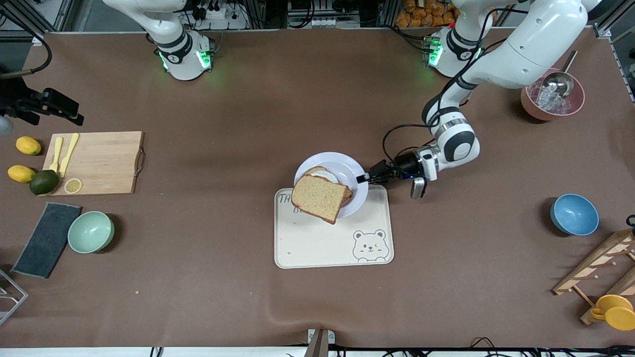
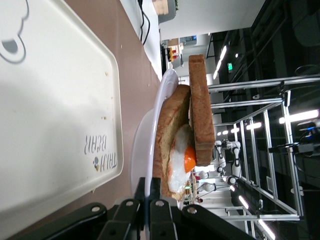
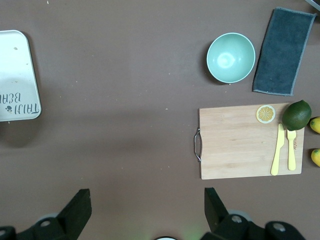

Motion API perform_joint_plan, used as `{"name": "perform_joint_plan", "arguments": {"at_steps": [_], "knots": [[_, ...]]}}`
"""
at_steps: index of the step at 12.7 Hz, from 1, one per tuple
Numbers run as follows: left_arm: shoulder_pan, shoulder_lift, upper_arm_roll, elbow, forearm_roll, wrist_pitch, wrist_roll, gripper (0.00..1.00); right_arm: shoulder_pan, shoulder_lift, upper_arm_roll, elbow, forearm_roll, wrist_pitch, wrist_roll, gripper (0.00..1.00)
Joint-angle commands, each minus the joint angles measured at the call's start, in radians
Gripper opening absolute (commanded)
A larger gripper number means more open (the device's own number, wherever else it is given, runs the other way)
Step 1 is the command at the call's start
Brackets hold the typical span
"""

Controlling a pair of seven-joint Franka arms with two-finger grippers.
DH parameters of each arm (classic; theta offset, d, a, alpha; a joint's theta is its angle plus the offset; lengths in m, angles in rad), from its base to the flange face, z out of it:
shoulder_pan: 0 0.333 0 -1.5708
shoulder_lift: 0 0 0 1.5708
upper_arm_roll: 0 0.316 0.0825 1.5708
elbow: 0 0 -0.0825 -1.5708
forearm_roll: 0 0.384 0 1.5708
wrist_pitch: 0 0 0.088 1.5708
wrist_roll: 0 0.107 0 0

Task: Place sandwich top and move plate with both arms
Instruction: 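Slide the plate with the left gripper onto the white bear tray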

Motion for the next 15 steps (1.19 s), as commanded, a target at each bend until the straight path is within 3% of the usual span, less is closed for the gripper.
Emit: {"name": "perform_joint_plan", "arguments": {"at_steps": [1,10,15], "knots": [[0.028,-0.023,-0.017,-0.017,-0.023,-0.027,0.001,0.0,0.008,-0.002,-0.006,0.014,-0.01,-0.01,-0.013,1.0],[0.04,0.018,0.032,0.072,-0.024,-0.012,-0.058,0.0,0.011,-0.002,-0.004,0.014,-0.01,-0.014,-0.013,1.0],[0.019,0.065,0.038,0.158,-0.024,0.097,-0.116,0.0,0.01,-0.002,-0.004,0.014,-0.01,-0.014,-0.013,1.0]]}}
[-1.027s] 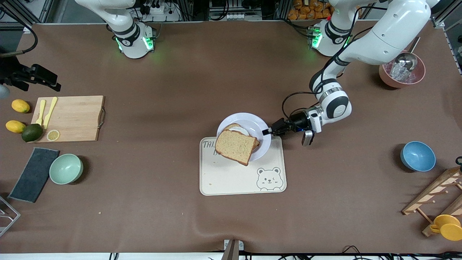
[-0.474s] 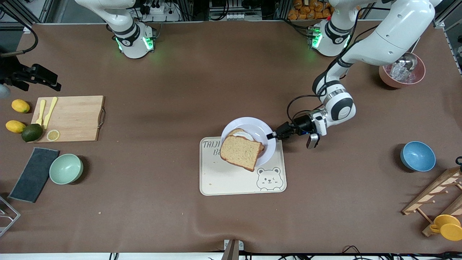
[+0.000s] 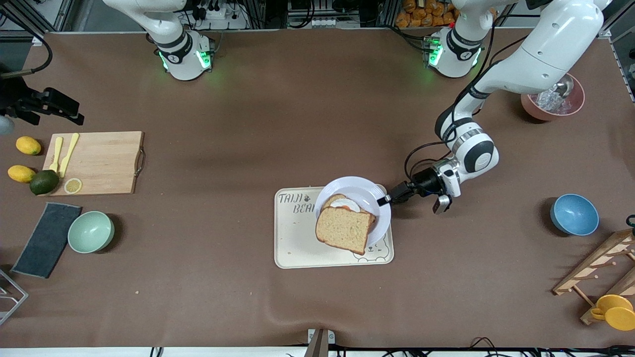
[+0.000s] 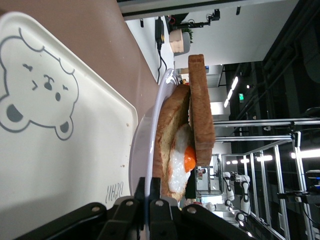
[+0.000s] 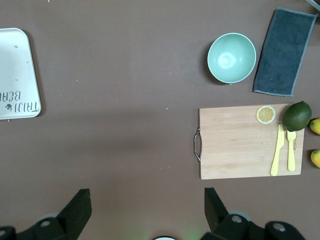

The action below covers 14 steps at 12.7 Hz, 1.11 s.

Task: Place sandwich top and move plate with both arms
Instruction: 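Slide the plate with the left gripper onto the white bear tray, then open the left gripper and withdraw it from the plate rim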

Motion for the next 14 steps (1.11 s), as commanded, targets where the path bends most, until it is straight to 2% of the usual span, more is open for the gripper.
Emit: {"name": "perform_joint_plan", "arguments": {"at_steps": [1,5,8,12,13,14], "knots": [[-0.024,0.062,-0.004,0.073,-0.024,0.013,-0.005,0.0,0.009,-0.002,-0.005,0.014,-0.01,-0.012,-0.005,1.0],[-0.031,0.151,-0.003,0.132,-0.021,0.068,0.013,0.0,0.008,-0.002,-0.007,0.014,-0.012,-0.012,-0.005,1.0],[-0.042,0.157,0.033,0.13,-0.009,0.068,0.012,0.0,0.009,-0.002,-0.008,0.014,-0.012,-0.012,-0.005,1.0],[-0.041,0.173,0.034,0.125,-0.007,0.07,-0.002,0.0,0.008,0.0,-0.008,0.014,-0.012,-0.012,-0.006,1.0],[-0.042,0.173,0.034,0.125,-0.007,0.071,-0.004,0.22,0.008,0.0,-0.008,0.014,-0.012,-0.014,-0.006,1.0],[-0.042,0.173,0.034,0.123,-0.007,0.082,-0.004,0.33,0.006,0.0,-0.008,0.014,-0.012,-0.014,-0.006,1.0]]}}
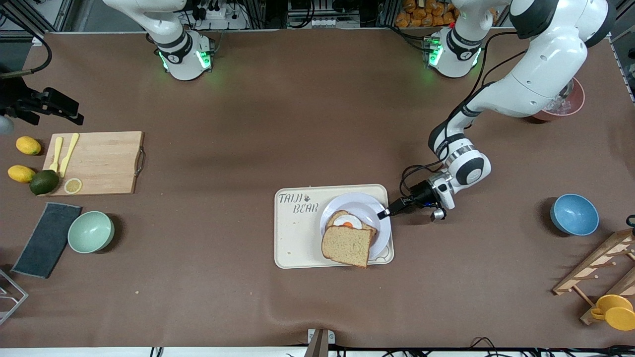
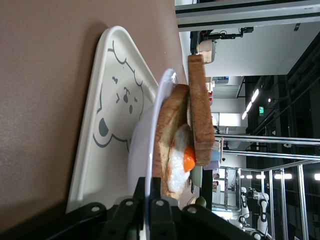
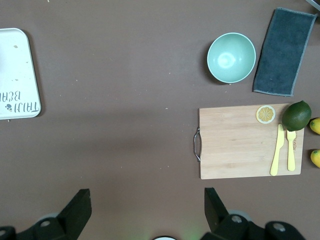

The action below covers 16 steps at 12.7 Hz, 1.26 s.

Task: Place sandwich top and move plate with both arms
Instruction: 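Open the left gripper and withdraw it from the plate rim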

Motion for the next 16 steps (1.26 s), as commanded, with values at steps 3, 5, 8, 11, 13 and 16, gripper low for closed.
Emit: {"name": "perform_joint_plan", "arguments": {"at_steps": [3,5,8,11,13,16], "knots": [[-0.01,0.0,0.004,-0.002,-0.003,0.032,-0.008,0.63,0.005,0.0,-0.007,0.014,-0.012,-0.013,-0.006,1.0],[-0.007,-0.011,0.004,-0.01,0.0,0.056,-0.008,0.61,0.003,0.0,-0.007,0.014,-0.012,-0.015,-0.006,1.0],[0.012,-0.053,0.004,-0.042,0.049,0.073,-0.038,0.56,0.003,0.001,-0.007,0.014,-0.012,-0.015,-0.005,1.0],[0.033,-0.145,0.004,-0.097,0.096,0.073,-0.113,0.53,0.003,0.001,-0.007,0.014,-0.012,-0.015,-0.006,1.0],[0.05,-0.208,0.004,-0.132,0.137,0.073,-0.166,0.53,0.003,0.001,-0.008,0.014,-0.013,-0.013,-0.006,1.0],[0.105,-0.285,0.002,-0.16,0.247,0.072,-0.224,0.53,0.003,0.001,-0.008,0.014,-0.013,-0.015,-0.006,1.0]]}}
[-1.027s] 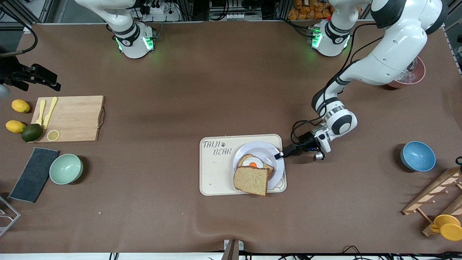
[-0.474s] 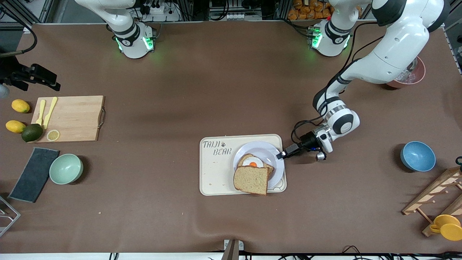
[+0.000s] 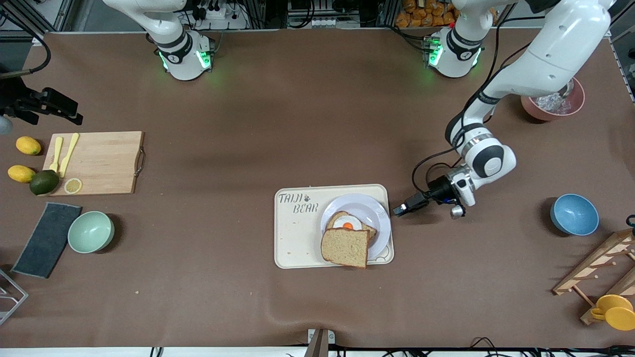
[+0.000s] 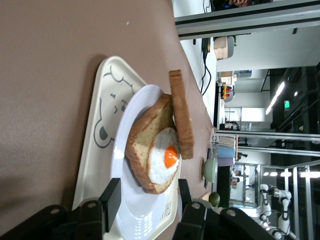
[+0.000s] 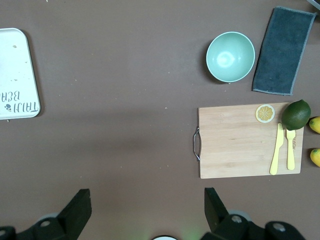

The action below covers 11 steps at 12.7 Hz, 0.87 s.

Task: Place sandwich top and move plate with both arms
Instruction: 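Open the left gripper and withdraw it from the plate rim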

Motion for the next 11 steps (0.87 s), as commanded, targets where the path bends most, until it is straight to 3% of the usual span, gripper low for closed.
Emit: {"name": "perform_joint_plan", "arguments": {"at_steps": [1,5,11], "knots": [[0.066,-0.108,-0.004,-0.059,0.143,0.004,-0.097,0.53,0.003,0.001,-0.003,0.014,-0.013,-0.011,-0.006,1.0],[0.13,-0.255,-0.004,-0.056,0.463,-0.016,-0.365,0.53,0.005,0.0,-0.003,0.014,-0.016,-0.006,-0.008,1.0],[0.159,-0.461,-0.002,0.045,0.974,-0.195,-0.894,0.52,-0.012,0.001,-0.007,0.014,-0.015,-0.005,-0.081,1.0]]}}
